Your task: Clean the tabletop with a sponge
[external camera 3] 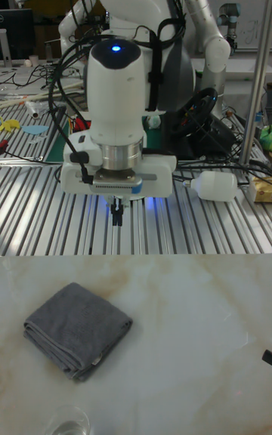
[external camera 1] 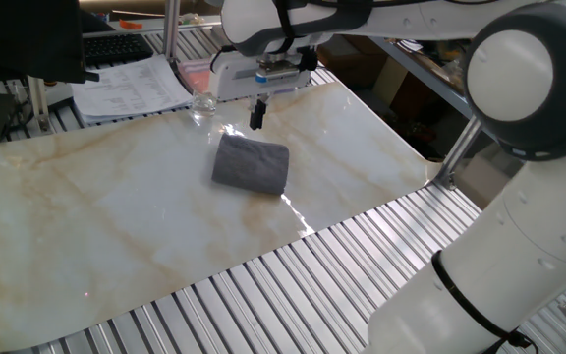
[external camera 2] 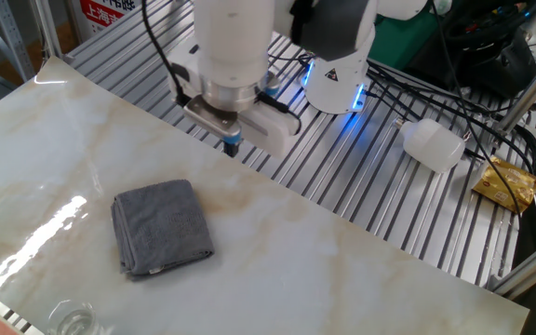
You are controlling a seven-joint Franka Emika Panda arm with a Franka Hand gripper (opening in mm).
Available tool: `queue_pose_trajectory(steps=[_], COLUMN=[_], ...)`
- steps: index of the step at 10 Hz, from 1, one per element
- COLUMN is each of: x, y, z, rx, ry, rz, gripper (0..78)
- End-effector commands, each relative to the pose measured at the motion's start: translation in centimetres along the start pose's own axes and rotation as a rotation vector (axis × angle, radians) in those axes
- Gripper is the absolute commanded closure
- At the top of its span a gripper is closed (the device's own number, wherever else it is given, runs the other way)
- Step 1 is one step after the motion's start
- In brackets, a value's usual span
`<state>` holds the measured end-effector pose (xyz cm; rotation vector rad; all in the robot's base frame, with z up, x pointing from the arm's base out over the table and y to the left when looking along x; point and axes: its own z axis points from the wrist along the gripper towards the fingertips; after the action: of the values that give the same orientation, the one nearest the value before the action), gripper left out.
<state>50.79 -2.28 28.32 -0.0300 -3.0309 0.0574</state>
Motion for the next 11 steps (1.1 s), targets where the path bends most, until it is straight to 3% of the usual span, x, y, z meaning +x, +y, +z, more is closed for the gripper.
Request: queue_pose_trajectory(steps=[1,6,11], x=[-0.6,-1.3,-1.8], y=[-1.0,-1.2,-2.7], z=[0.7,3.8,5.7], rx=[0.004,0.002,-0.005], ry=[-0.014,-0.053,-0.059], rz=[-0.003,0.008,-0.016], gripper=[77.6,77.6,77.6])
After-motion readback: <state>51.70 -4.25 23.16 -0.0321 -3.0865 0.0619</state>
